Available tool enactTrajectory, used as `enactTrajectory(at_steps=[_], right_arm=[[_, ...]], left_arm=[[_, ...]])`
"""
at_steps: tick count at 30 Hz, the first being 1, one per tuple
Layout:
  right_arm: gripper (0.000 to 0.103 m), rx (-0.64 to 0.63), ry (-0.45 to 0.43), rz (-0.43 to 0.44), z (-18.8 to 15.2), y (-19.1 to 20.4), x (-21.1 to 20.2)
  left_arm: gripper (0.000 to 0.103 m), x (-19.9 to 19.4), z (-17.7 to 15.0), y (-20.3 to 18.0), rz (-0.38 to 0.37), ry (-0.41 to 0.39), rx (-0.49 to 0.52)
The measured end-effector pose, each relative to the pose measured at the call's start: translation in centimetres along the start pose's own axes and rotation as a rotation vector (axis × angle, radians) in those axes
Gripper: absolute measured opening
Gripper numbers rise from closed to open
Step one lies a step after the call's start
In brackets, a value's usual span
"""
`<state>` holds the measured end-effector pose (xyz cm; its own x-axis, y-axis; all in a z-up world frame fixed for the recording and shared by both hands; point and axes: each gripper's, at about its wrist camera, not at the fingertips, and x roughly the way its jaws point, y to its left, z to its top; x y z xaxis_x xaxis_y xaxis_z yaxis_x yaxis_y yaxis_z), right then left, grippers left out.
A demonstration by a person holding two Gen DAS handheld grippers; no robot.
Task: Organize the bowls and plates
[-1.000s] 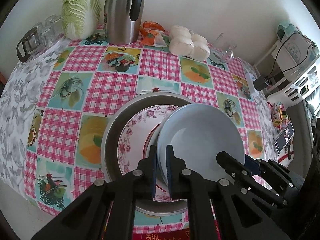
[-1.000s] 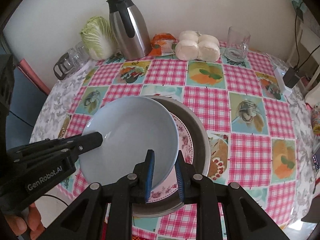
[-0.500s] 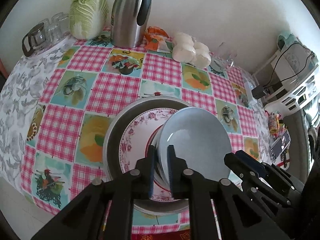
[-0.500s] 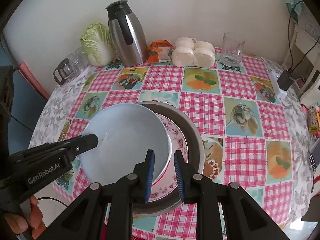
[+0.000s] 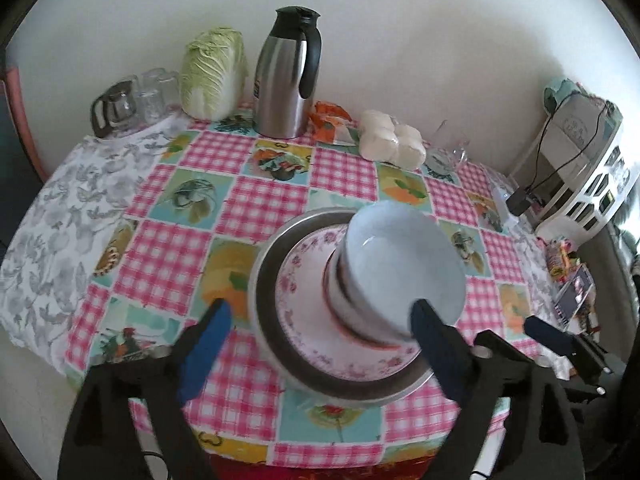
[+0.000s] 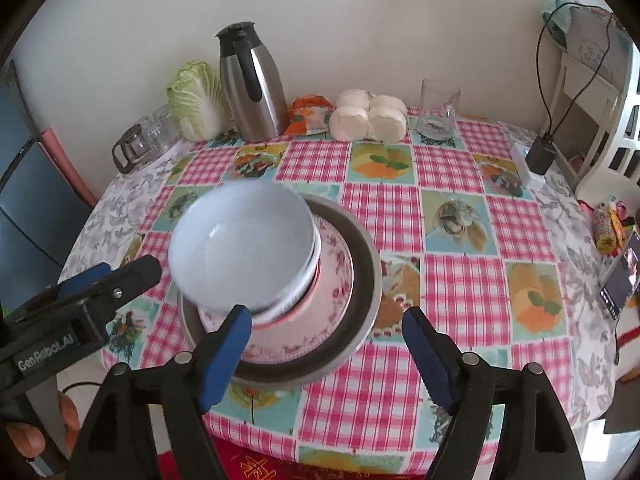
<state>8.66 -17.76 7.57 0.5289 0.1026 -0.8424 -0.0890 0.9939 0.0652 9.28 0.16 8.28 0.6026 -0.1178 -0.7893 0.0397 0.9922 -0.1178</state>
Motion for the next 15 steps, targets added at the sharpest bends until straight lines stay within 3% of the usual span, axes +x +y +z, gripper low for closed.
enactTrajectory(at_steps=[1, 2, 15], right_arm=[[0.099, 0.002, 0.002, -0.002, -0.5, 0.0, 0.0], [0.103, 0.005, 0.004, -0.003, -0.9, -0.1, 0.0], [0.103, 0.055, 0.033, -0.032, -5.6, -1.3, 0.7]], left_arm=[[0.098, -0.1, -0.6, 0.1, 0.011, -0.003, 0.003], [0.098, -0.1, -1.2, 0.2, 0.017, -0.003, 0.004], [0.098, 0.2, -6.8, 0.6, 0.055, -0.016, 0.051]])
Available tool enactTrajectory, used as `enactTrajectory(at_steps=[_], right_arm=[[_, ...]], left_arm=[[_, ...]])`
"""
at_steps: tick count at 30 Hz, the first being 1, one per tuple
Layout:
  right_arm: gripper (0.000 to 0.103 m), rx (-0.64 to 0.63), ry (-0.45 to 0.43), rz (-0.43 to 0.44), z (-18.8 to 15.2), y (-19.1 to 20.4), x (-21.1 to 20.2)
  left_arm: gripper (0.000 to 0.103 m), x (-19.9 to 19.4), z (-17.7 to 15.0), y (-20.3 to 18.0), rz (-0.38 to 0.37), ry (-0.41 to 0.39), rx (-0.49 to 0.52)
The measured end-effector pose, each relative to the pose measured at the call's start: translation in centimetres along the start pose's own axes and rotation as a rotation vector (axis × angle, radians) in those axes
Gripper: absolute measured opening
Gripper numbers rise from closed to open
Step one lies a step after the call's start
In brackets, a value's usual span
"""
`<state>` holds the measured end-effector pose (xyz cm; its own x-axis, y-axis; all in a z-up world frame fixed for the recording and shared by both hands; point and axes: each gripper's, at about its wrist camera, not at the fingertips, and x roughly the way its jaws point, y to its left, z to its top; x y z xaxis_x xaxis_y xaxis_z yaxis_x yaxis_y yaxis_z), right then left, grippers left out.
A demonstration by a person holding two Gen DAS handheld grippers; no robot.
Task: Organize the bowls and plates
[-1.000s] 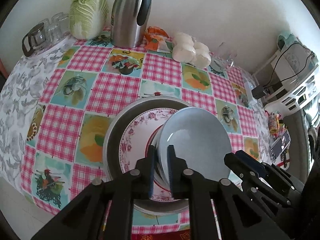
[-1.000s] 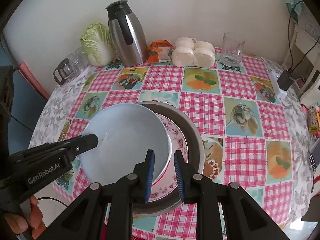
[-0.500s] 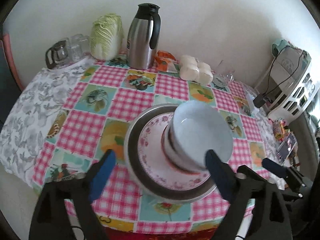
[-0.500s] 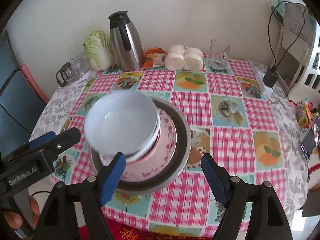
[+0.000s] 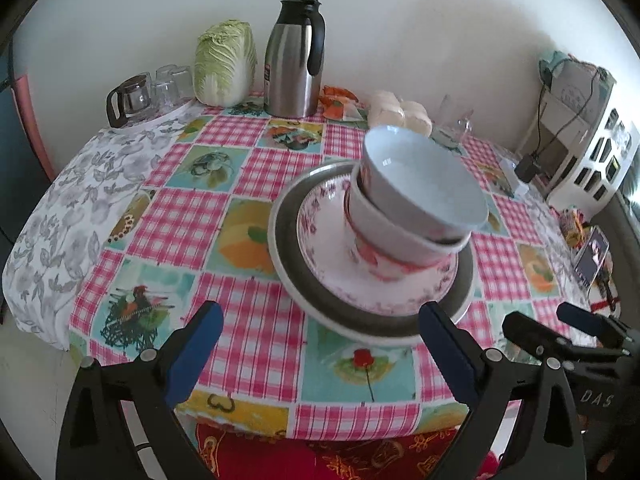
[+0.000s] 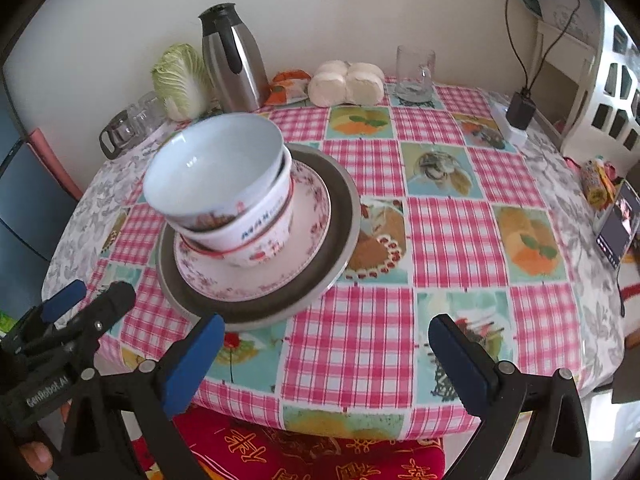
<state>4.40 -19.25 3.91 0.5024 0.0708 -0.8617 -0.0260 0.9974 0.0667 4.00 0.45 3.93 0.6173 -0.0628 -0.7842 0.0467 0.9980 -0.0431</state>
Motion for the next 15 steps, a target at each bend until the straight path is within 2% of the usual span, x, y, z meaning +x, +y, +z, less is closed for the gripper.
enactTrajectory(at_steps=[4, 15], right_arm=[[0.103, 0.012, 0.001, -0.005, -0.9, -0.3, 0.3], [0.103, 0.018, 0.032, -0.026, -2.9, -0.8, 1.8]], left_arm=[[0.098, 0.5, -1.3, -0.4, 0.072, 0.014, 0.027], [0.098, 1.9, -3.3, -0.2, 0.055, 0.055, 0.027]])
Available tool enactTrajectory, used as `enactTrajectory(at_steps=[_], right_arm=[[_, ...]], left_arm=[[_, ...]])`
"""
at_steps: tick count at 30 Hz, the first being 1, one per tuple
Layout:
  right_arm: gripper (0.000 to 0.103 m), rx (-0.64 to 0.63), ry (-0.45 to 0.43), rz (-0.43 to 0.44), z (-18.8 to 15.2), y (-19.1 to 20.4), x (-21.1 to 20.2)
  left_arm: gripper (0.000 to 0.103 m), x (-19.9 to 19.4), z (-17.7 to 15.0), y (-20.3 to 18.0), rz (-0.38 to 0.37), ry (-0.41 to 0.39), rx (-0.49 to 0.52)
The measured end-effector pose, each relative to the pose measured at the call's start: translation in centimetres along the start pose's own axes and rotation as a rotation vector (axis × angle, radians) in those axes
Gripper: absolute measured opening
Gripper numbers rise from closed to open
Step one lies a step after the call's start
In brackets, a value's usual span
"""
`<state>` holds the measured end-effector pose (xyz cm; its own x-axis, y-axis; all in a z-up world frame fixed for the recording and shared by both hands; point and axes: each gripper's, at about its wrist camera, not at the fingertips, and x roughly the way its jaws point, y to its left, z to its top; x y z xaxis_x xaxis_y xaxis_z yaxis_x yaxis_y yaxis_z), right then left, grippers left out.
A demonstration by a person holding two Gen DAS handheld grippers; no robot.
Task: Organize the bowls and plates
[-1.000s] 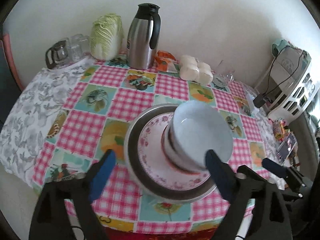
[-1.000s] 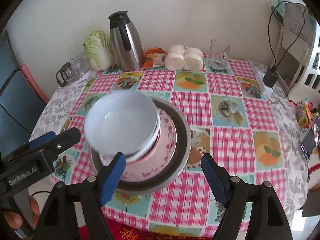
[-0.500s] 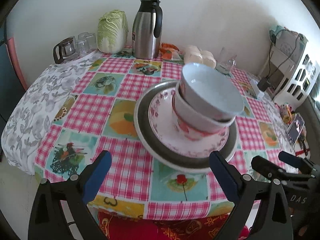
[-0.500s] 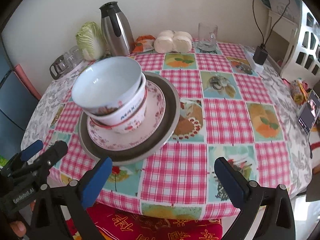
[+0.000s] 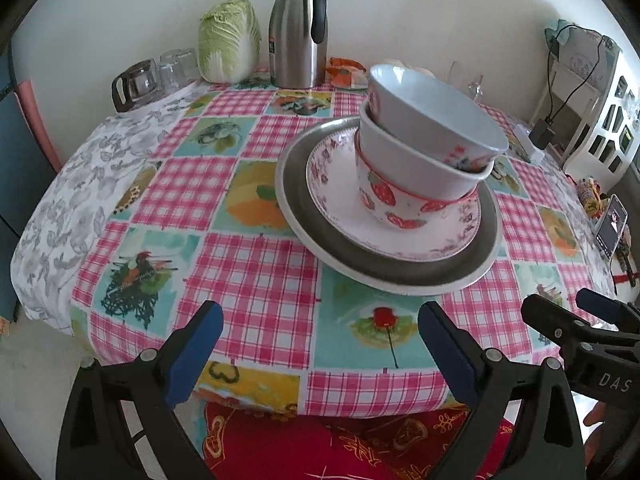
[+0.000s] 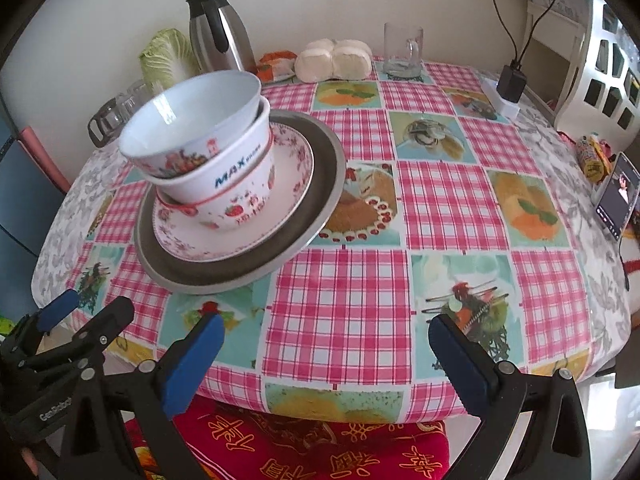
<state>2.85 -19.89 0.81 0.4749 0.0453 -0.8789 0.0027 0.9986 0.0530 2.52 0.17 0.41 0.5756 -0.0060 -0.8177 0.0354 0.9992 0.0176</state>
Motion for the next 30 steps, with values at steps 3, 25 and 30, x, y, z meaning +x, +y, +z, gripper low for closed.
enactTrajectory(at_steps=[3, 25, 30], right_arm=[[0.103, 0.004, 0.003, 0.000, -0.2, -0.1, 0.3], [0.103, 0.005, 0.012, -0.013, -0.6, -0.3, 1.1], [0.103, 0.005, 0.014, -0.013, -0.6, -0.3, 1.1]], left_arm=[[0.098, 0.2, -0.3, -0.1, 0.010, 0.007, 0.004], [0.098, 0.9, -0.7, 0.1, 0.001, 0.019, -0.010], [0.098, 1.0, -0.7, 0.2, 0.002, 0.022, -0.013]])
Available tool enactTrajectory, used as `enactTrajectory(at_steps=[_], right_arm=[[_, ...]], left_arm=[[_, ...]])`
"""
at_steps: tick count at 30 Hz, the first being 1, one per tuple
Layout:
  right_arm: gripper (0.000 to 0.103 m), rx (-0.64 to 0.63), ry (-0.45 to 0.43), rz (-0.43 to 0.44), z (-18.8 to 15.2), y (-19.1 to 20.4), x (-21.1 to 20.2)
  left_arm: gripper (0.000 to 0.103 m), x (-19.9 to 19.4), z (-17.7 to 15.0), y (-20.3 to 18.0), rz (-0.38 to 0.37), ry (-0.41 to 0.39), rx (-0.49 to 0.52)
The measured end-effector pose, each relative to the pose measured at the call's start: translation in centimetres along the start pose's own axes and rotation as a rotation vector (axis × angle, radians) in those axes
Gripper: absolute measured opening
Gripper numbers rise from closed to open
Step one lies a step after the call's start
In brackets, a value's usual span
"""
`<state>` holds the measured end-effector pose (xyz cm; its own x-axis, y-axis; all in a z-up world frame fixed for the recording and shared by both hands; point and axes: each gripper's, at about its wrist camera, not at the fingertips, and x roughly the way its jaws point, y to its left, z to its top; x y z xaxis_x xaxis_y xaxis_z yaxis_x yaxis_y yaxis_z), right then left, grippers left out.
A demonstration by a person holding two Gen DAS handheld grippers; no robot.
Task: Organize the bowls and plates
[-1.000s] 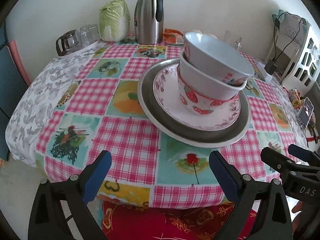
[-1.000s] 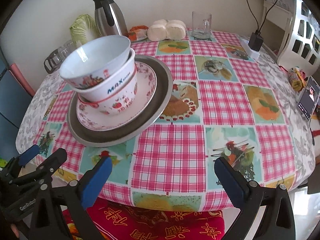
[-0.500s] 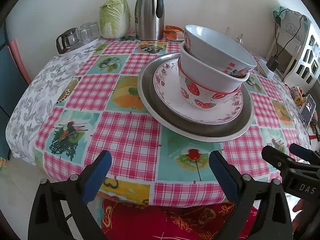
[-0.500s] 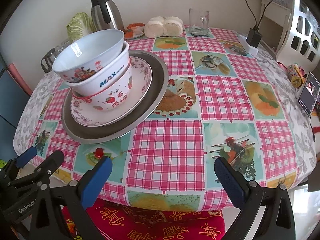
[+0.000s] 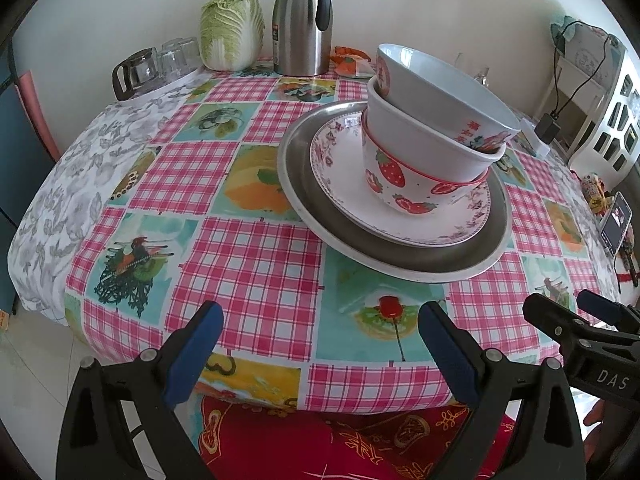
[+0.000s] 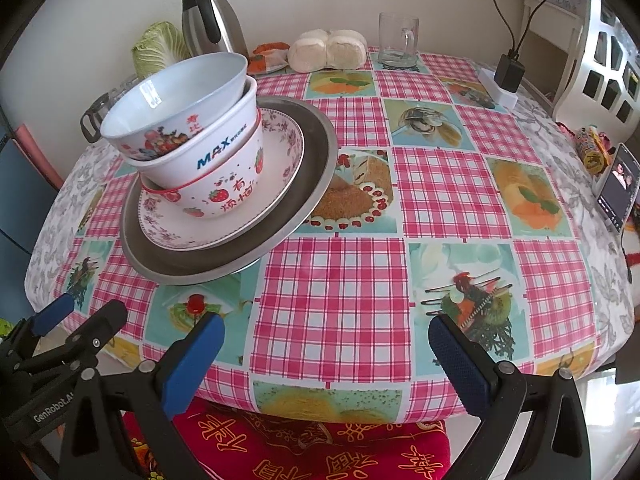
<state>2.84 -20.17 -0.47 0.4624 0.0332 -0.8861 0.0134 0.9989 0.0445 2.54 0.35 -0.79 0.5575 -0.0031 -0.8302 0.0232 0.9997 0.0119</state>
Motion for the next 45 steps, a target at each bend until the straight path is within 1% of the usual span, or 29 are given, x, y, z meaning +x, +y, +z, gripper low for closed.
enactTrajectory(at_steps=[30, 45], right_arm=[[0.103, 0.013, 0.005, -0.003, 0.10, -0.21, 0.03], [0.103, 0.018, 0.008, -0.005, 0.10, -0.28, 0.05]], left_arm=[[0.098, -0.16, 0.02, -0.08, -0.003, -0.009, -0.002], [0.098, -0.11, 0.03, -0.07, 0.008, -0.007, -0.004]])
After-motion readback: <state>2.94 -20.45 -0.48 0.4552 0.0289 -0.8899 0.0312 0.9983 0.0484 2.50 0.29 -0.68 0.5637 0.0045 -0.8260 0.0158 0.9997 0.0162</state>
